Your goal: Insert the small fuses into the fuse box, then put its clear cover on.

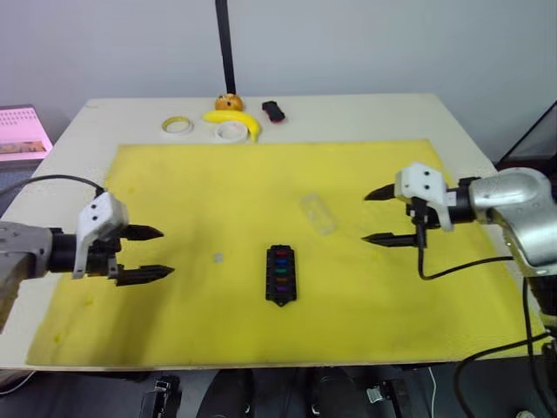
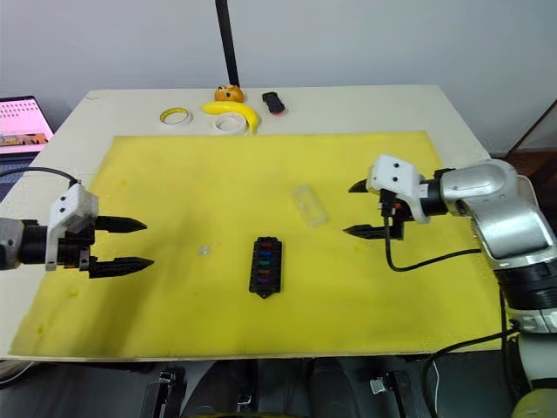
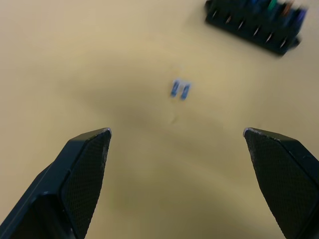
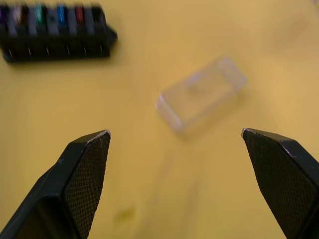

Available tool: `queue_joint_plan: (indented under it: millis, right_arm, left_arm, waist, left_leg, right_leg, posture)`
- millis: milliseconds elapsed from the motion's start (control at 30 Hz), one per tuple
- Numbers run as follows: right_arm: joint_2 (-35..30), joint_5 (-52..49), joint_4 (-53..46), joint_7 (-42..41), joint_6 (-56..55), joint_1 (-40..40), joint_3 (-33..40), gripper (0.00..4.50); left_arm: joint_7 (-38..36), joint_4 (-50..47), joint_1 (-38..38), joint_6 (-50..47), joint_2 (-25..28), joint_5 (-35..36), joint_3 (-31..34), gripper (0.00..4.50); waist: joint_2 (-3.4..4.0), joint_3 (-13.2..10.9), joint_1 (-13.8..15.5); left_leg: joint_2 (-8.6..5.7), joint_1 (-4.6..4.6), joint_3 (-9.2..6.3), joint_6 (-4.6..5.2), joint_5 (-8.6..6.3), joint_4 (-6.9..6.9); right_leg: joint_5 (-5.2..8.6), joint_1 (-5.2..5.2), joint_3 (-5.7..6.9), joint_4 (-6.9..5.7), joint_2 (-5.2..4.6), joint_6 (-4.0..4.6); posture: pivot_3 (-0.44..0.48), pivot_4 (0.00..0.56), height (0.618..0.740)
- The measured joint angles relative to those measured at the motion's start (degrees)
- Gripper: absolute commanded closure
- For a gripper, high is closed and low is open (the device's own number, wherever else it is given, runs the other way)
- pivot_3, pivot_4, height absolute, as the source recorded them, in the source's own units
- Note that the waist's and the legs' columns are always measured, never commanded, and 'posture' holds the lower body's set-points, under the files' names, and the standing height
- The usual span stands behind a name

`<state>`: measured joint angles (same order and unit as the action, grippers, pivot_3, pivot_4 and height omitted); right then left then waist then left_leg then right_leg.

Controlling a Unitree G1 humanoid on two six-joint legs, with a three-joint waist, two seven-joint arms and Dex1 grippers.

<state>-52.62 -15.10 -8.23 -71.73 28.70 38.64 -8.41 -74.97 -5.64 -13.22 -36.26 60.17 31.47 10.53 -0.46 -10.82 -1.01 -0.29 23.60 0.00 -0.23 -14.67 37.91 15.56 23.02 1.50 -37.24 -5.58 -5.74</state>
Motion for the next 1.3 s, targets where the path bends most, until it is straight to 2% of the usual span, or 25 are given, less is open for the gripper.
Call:
queue_joint_plan:
  millis: [233,333,500,900,1300]
  right_arm:
    - [7.79,-2.23,-9.21,2.64,7.6,5.7,-5.01,0.02]
    - [9.92,-2.45,-10.38,4.42,9.73,6.48,-7.01,0.0]
    - [10.49,-2.66,-13.18,6.31,12.13,6.1,-7.93,0.0]
    - [9.96,-3.77,-16.38,8.5,14.55,4.25,-7.85,0.0]
    - [9.29,-5.51,-18.47,10.01,17.79,4.25,-7.79,0.0]
  left_arm:
    - [-3.94,13.55,-14.46,-7.27,-4.56,0.14,-10.16,0.0]
    - [-5.37,17.54,-19.64,-8.43,-7.12,-1.02,-14.14,0.92]
    - [-9.08,24.05,-25.27,-8.03,-9.21,-4.21,-19.3,3.26]
    - [-16.7,34.3,-29.42,-6.38,-13.01,-9.93,-27.7,3.26]
    - [-17.42,40.78,-31.15,-4.02,-17.64,-11.92,-27.79,3.26]
  waist:
    - [-0.07,0.03,0.67]
    - [-0.1,0.03,0.55]
    - [-0.1,0.03,0.32]
    - [-0.11,0.03,0.31]
    - [-0.11,0.03,0.63]
  left_leg:
    - [-0.1,0.51,-0.07,0.02,0.01,0.25]
    - [-0.15,0.74,-0.1,0.03,0.02,0.32]
    - [-0.11,0.76,-0.1,0.03,0.03,0.32]
    - [-0.08,0.77,-0.11,0.02,0.03,0.33]
    - [-0.13,0.77,-0.14,0.03,0.03,0.36]
  right_leg:
    - [-0.04,0.24,0.11,-0.02,0.18,-0.08]
    - [-0.08,0.41,0.12,-0.02,0.19,-0.16]
    - [-0.08,0.47,0.12,-0.09,0.26,-0.16]
    - [-0.08,0.48,0.11,-0.1,0.28,-0.16]
    - [-0.08,0.43,0.12,-0.1,0.23,-0.16]
  posture:
    - [0.0,0.15,0.74]
    - [0.0,0.15,0.74]
    - [0.0,0.15,0.74]
    - [0.0,0.15,0.74]
    - [0.0,0.15,0.74]
